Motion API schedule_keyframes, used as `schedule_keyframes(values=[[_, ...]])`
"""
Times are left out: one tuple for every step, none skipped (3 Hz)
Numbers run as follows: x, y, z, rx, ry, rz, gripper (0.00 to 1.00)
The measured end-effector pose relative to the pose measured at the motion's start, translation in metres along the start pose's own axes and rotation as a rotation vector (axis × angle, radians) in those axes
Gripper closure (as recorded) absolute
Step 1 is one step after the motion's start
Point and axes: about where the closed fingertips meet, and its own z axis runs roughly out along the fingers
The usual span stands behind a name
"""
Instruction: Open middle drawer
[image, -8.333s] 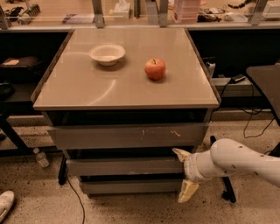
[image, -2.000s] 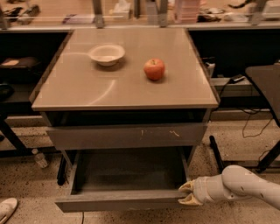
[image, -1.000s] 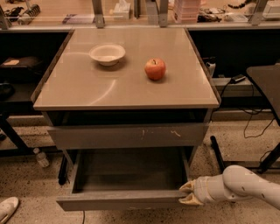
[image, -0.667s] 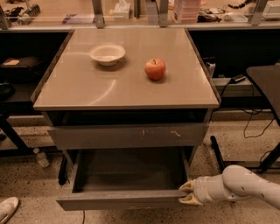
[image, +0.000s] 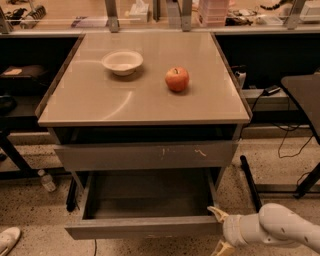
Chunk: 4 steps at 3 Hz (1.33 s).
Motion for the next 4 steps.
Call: schedule_keyframes(values=[[0.0111,0.0366,-0.0102,0.001,-0.004,0.048,0.38],[0.0069,0.0357,-0.0151,0.001,-0.004,0.048,0.59],[0.0033,0.0341,-0.0190,0.001,-0.004,0.047,0.84],[0.0033,0.0341,-0.0190,0.001,-0.004,0.047,0.81]])
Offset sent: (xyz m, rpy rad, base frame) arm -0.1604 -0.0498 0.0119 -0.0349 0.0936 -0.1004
